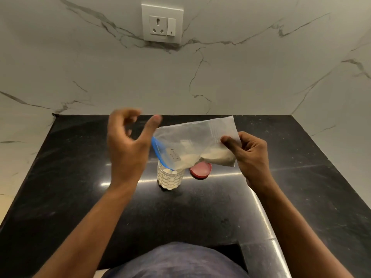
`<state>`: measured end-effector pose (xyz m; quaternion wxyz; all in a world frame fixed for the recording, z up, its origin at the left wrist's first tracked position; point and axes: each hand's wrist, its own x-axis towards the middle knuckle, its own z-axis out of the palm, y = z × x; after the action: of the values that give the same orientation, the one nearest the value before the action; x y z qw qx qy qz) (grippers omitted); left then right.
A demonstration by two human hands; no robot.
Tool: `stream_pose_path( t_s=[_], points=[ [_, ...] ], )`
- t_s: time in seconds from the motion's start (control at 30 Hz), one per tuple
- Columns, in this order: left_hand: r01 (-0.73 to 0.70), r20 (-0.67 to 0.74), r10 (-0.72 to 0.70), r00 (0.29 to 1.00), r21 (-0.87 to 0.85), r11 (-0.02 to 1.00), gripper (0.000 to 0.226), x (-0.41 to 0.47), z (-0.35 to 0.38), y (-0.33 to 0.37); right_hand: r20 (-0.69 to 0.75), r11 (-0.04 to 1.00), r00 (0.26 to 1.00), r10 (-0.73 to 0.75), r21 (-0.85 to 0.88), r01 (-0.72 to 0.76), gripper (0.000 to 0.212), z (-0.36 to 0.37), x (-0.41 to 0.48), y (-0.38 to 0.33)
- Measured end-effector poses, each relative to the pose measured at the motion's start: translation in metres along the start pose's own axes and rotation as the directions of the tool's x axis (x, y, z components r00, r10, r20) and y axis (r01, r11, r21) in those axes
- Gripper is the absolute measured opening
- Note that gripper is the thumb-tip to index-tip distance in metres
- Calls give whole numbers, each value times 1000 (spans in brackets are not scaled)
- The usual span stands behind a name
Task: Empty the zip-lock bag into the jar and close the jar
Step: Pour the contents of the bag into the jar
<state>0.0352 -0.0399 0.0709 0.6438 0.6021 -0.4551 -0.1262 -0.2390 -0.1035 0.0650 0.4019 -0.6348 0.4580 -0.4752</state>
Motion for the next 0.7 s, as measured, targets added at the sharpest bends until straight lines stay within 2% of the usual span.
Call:
stream_pose_path(
  t_s=[0.03, 0.1, 0.17, 0.23, 0.33, 0.53, 0.7],
  points=[
    [132, -16, -133, 991, -44, 990, 42, -10, -7, -14, -10, 1000, 1000, -1, 0, 1, 17, 1, 0, 2],
    [419, 141, -401, 905, -137, 898, 49, -30, -9, -37, -29, 1000, 1000, 3, 11, -3, 24, 2, -1, 3],
    [570, 342, -495, 799, -165, 805, 43, -43, -2, -54, -46, 1000, 999, 4, 23, -3, 23, 6, -1, 1],
    [555, 435, -447, 782, -157, 817, 26, -44, 5, -64, -39, 1000, 999, -14, 0, 14, 17, 10, -1, -1],
    [505, 471, -383, 795, -165, 847, 14, -31, 10, -68, -25, 999, 999, -41, -24, 40, 8, 10, 1, -4],
    [451, 492, -311, 813, -196, 871, 15, -20, 6, -70, -51, 998, 998, -46, -36, 45, 9, 2, 3, -1],
    [421, 475, -292, 830, -190, 887, 17, -19, 8, -70, -20, 992, 993, -113, -63, 112, 8, 7, 3, -13]
  ],
)
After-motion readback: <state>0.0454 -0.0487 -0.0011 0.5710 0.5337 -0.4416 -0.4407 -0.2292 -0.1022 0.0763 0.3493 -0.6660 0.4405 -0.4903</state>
